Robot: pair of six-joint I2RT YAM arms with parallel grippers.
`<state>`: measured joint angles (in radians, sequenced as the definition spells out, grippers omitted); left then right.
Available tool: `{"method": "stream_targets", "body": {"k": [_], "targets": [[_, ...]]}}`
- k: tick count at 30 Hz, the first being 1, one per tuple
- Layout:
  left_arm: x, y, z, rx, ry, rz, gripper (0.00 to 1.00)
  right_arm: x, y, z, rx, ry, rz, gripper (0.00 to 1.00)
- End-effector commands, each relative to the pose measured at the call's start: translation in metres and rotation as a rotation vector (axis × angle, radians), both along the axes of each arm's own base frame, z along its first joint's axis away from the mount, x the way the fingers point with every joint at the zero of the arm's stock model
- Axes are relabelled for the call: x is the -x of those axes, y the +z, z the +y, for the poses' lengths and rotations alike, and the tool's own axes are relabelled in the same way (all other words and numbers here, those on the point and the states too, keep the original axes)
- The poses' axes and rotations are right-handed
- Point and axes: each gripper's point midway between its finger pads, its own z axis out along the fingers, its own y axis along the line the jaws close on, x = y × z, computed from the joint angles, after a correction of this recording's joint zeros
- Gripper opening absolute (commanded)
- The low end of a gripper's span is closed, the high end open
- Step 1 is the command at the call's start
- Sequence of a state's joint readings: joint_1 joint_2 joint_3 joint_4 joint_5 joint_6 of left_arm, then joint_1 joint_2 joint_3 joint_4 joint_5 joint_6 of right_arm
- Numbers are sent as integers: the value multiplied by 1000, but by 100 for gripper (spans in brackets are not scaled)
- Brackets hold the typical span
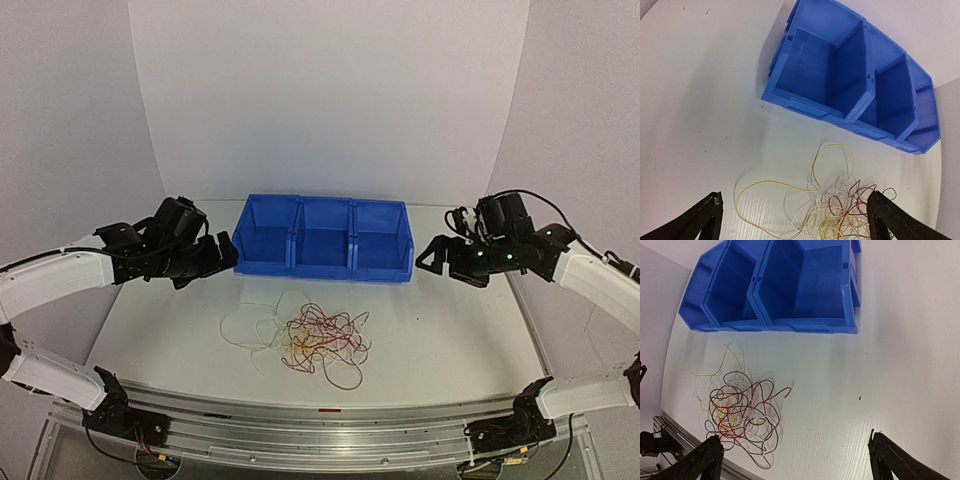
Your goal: Untangle the cables
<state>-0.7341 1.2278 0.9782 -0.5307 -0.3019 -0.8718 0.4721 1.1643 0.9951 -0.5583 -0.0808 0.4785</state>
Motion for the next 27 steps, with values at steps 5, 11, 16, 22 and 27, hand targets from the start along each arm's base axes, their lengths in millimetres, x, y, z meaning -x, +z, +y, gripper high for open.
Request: {"method": "stream_targets", "body": {"k": [5,11,16,22,27], "targets": [[33,-65,14,-61,31,236,100,27,14,35,-113,252,6,98],[49,-110,13,-37,17,320,98,57,-4,107,156,512,-67,98],[41,-128,3,-26,-4,315,95,62,-41,163,424,628,-83,98],[28,-155,-1,-55,2,337,89,63,-76,211,537,736,-93,98],[20,-163,-5,-82,-7,341,85,50,-107,226,616,772,-90,98]]}}
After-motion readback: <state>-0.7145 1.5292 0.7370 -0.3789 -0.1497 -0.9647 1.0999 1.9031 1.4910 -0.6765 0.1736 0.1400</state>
